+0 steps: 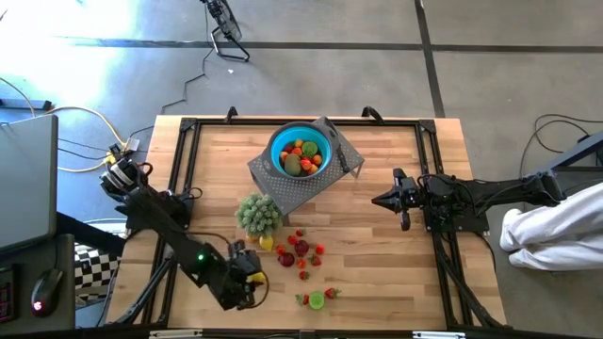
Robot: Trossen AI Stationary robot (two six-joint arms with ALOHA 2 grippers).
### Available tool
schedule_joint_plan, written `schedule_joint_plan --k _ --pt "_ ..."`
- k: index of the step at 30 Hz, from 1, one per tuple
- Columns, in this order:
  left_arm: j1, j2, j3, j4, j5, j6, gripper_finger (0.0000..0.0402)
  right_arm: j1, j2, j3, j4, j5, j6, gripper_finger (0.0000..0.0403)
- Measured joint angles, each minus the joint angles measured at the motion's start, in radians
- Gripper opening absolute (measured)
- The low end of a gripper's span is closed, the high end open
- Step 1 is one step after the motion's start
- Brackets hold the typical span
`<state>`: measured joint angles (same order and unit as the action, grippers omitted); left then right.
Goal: Pick & Place Fruit
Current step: Put the lemon into the blue strainer bowl on the shelf
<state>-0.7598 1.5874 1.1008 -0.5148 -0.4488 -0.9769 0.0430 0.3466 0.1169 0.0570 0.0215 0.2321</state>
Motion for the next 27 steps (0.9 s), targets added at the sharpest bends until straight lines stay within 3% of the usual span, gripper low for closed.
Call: schedule_joint_plan --k 16,27 --pt "0.307 -0.001 0.346 -0.073 0.004 0.62 0.0214 0.0 0.0 0.0 -0.001 0.003 -0.021 0.0002" --pt "0.567 -0.002 0.473 -0.125 0.008 0.855 0.0214 0.0 0.0 0.0 -0.001 0.007 -0.053 0.0003"
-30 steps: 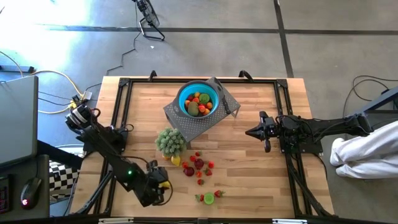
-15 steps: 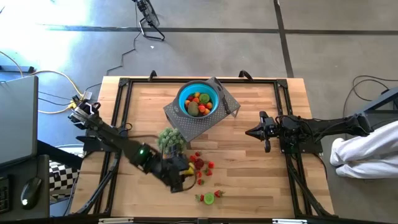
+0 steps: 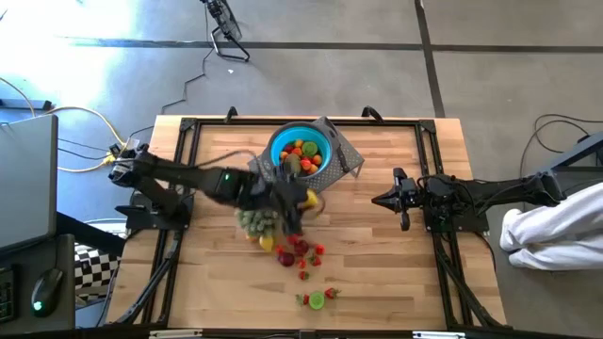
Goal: Pick & Place Fruit
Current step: Put the lemon into the blue strainer bowl on the shelf
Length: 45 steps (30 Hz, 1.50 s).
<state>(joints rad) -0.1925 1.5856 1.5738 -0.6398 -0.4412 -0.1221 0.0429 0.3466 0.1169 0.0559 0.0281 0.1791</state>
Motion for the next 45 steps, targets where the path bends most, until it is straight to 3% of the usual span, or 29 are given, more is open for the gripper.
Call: schedule_joint_plan --k 12,20,28,45 --pt "0.318 0.0 0.011 0.008 0.004 0.028 0.0214 0.0 0.0 0.0 0.0 0.0 -0.022 0.0003" --pt "0.463 0.011 0.011 0.009 0.01 -0.019 0.0214 0.0 0.0 0.0 0.0 0.0 -0.027 0.0003" --pt "0.494 0.04 0.011 -0.01 0.027 -0.248 0.0214 0.0 0.0 0.0 0.0 0.0 -0.024 0.0002" --pt "0.43 0.168 0.011 -0.017 0.041 -0.492 0.0214 0.0 0.014 0.002 -0.016 -0.001 -0.015 0.0002"
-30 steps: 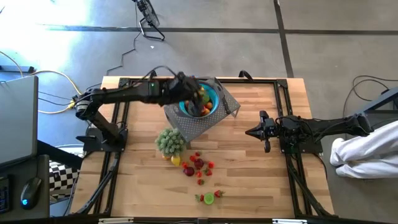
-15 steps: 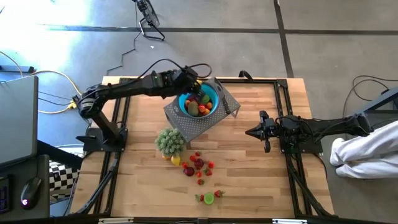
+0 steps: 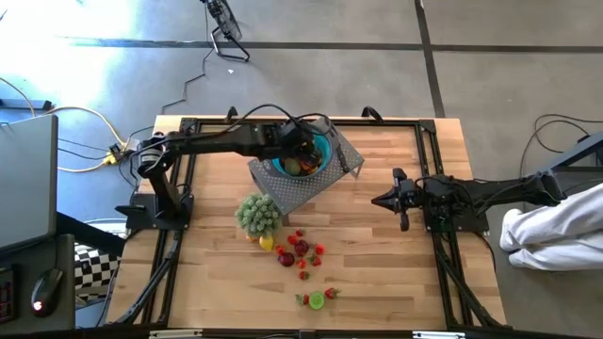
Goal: Pick & Place Fruit
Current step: Put the lemon into the blue strainer bowl on the shelf, then put the pear into the blue strainer bowl on the shelf
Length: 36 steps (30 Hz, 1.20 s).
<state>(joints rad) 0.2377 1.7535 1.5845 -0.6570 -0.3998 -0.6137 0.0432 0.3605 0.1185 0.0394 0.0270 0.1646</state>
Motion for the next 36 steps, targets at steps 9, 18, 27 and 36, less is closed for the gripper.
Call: schedule_joint_plan --k 9,18,27,36 --pt "-0.003 0.0 0.0 0.011 -0.019 -0.002 0.0215 0.0 0.019 0.0 -0.011 0.0 0.023 0.0002" --pt "-0.003 -0.001 0.0 0.014 -0.02 0.004 0.0247 0.0 0.019 0.0 -0.009 0.0 0.023 0.0002" --pt "-0.003 -0.001 0.0 0.048 -0.021 0.006 0.025 0.0 0.019 0.0 -0.009 0.0 0.023 0.0002" --pt "-0.003 -0.002 0.0 0.065 -0.021 0.006 0.025 0.0 0.019 -0.002 -0.014 0.0 0.023 0.0002"
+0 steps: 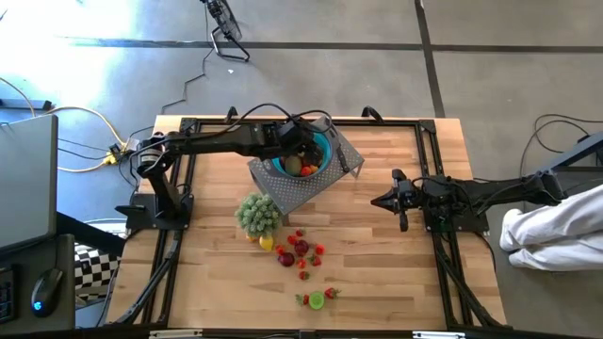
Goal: Pick & Place Fruit
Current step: Put the pear into the blue strainer bowl on the shelf
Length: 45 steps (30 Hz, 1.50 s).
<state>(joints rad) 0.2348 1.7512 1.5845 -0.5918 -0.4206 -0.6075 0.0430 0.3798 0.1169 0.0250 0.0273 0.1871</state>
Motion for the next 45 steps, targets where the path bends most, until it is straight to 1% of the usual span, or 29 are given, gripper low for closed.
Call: schedule_joint_plan --k 6,13,20,24,32,37,42,45 --pt "0.0 0.0 0.0 0.024 0.0 0.038 0.0251 0.0 0.0 0.0 -0.006 0.0 0.0 0.0002" --pt "0.0 -0.051 0.0 0.051 0.002 0.106 0.0251 0.0 0.0 0.0 -0.016 0.0 0.004 0.0002" --pt "-0.009 -0.13 0.0 0.069 0.051 0.178 0.0251 0.0 0.002 0.0 -0.011 0.0 0.008 0.0002" --pt "-0.022 -0.164 0.0 0.078 0.088 0.183 0.0251 0.0 0.002 0.0 -0.012 0.0 0.019 0.0002" --pt "-0.033 -0.162 0.001 0.083 0.1 0.192 0.0251 0.0 0.002 0.0 -0.006 0.016 0.019 0.0002" --pt "-0.032 -0.142 0.001 0.08 0.097 0.155 0.0251 0.0 0.002 0.0 -0.006 0.027 0.019 0.0003" --pt "-0.034 -0.135 0.001 0.046 0.125 0.218 0.0251 0.0 0.002 0.0 -0.006 0.027 0.024 0.0003" --pt "-0.052 -0.142 0.001 0.044 0.123 0.256 0.0251 0.0 0.002 0.0 -0.006 0.027 0.03 0.0003"
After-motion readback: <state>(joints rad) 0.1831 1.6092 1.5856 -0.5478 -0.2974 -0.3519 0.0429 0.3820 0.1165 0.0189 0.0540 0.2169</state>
